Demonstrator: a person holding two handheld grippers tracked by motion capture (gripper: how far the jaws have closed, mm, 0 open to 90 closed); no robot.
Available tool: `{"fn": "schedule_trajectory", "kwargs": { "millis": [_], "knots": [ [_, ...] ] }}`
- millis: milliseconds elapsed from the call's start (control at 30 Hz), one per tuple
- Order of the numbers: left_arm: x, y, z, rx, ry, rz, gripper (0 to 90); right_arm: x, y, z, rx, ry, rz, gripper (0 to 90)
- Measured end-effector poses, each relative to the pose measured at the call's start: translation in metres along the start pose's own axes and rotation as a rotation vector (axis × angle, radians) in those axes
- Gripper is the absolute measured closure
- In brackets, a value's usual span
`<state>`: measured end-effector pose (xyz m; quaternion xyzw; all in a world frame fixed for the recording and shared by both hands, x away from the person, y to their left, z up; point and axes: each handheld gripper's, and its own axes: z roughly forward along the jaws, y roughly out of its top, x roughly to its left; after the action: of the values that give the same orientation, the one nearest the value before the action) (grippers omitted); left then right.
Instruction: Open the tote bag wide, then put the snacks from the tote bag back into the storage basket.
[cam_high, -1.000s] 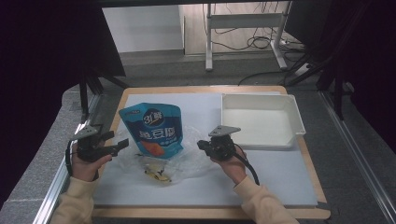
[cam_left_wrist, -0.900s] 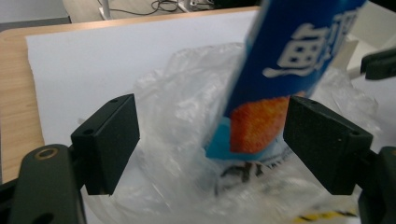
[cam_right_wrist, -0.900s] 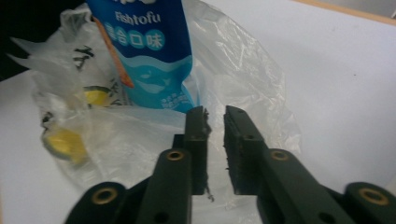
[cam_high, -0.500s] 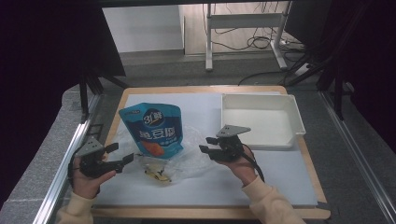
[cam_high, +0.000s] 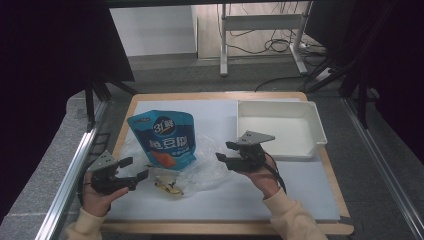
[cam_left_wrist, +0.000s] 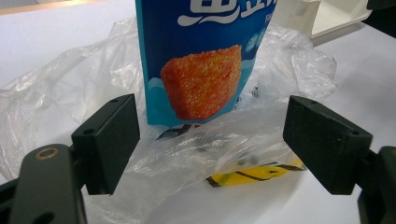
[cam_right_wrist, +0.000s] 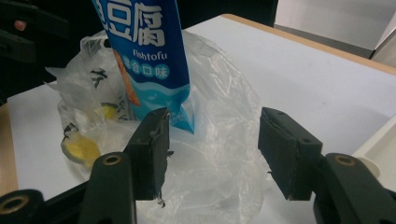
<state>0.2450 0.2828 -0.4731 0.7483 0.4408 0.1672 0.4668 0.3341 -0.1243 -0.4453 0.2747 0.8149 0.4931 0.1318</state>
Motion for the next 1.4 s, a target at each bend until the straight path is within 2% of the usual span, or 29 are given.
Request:
{"fn": "schedule_trajectory", "kwargs": {
  "millis": [167,533,700,1000,1067,1400],
  "knots": [
    [-0.002,0.000,-0.001,0.002,-0.001,0.007,19.0,0.002,0.006,0.003,-0.012,0.004,-0.004,42.3],
    [0.000,0.001,-0.002,-0.002,0.003,0.002,18.9,0.009,0.029,0.031,-0.044,0.049,-0.003,41.4],
    [0.000,0.002,-0.001,-0.002,0.002,0.000,18.9,0.012,0.042,0.038,-0.067,0.064,0.001,41.1],
    [-0.002,0.002,-0.001,-0.004,-0.005,0.010,18.8,0.017,0.062,0.049,-0.080,0.059,-0.020,41.3],
    [-0.002,0.001,-0.002,-0.004,-0.005,0.010,18.6,0.018,0.066,0.053,-0.085,0.070,-0.019,41.5],
    [-0.002,-0.001,-0.004,-0.001,0.002,0.000,18.6,0.026,0.090,0.073,-0.109,0.105,-0.038,51.8]
  ]
}}
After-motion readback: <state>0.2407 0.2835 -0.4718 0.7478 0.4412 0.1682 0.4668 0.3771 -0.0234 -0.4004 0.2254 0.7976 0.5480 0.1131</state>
